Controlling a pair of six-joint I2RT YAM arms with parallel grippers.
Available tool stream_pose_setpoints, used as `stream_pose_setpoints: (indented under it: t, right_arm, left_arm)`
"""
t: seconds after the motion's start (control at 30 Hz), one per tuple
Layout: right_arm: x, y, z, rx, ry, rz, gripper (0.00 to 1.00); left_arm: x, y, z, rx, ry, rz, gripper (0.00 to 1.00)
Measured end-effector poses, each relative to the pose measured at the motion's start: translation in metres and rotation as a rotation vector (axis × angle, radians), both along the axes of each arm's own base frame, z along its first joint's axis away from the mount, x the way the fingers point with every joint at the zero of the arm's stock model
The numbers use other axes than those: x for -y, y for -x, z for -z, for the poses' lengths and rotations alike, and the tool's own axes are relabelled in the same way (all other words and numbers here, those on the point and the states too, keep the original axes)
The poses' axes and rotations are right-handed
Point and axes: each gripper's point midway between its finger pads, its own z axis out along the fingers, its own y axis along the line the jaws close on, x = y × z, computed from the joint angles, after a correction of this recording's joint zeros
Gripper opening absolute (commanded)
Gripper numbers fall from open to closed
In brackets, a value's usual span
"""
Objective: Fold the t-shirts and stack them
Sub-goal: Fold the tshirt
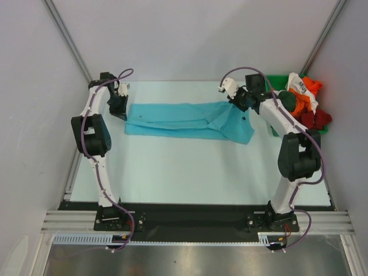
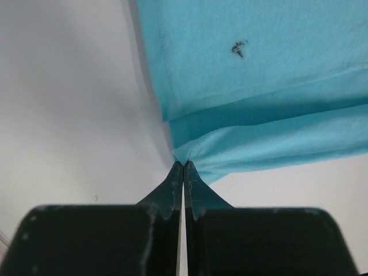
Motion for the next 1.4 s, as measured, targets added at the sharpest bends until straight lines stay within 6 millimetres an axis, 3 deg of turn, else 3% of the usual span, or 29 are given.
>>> stream_pose_setpoints:
  t: [0.27, 0.3, 0.33, 0.37, 0.43, 0.57, 0.73, 0.87, 1.07, 1.2, 1.4]
  right_arm:
    - [0.009, -0.060, 0.013, 0.008, -0.006, 0.042, 0.00]
    - [0.009, -0.065, 0.013, 0.012, -0.008, 0.046, 0.00]
    - [0.008, -0.070, 0.014, 0.014, -0.012, 0.051, 0.17]
    - [0.007, -0.076, 0.016, 0.014, -0.021, 0.062, 0.28]
    - [0.009, -0.085, 0.019, 0.025, -0.026, 0.090, 0.40]
    - [0.011, -0.088, 0.021, 0.017, -0.049, 0.153, 0.48]
    - [-0.001, -0.070, 0.012, -0.008, -0.108, 0.148, 0.47]
    - [-0.028, -0.043, 0.020, -0.102, -0.137, 0.064, 0.46]
    - [-0.061, -0.005, 0.066, -0.305, -0.145, -0.021, 0.47]
    - [-0.060, 0.005, 0.096, -0.392, -0.124, -0.016, 0.48]
    - [-0.058, 0.004, 0.113, -0.429, -0.107, -0.003, 0.49]
  left_arm:
    - [-0.005, -0.014, 0.005, 0.013, -0.035, -0.006, 0.01]
    - [-0.005, -0.017, 0.006, 0.015, -0.039, -0.005, 0.07]
    - [-0.006, -0.020, 0.008, 0.017, -0.047, -0.006, 0.36]
    - [-0.008, -0.023, 0.009, 0.022, -0.060, 0.000, 0.45]
    - [-0.011, -0.030, 0.009, 0.036, -0.097, -0.008, 0.48]
    - [-0.005, -0.038, 0.006, 0.065, -0.143, 0.005, 0.48]
    - [0.016, -0.033, 0.002, 0.072, -0.156, 0.044, 0.48]
    - [0.028, -0.022, 0.000, 0.060, -0.136, 0.069, 0.47]
    - [0.032, 0.002, 0.022, -0.018, -0.111, 0.081, 0.45]
    - [0.033, 0.015, 0.036, -0.068, -0.096, 0.084, 0.45]
    - [0.034, 0.015, 0.036, -0.064, -0.091, 0.084, 0.44]
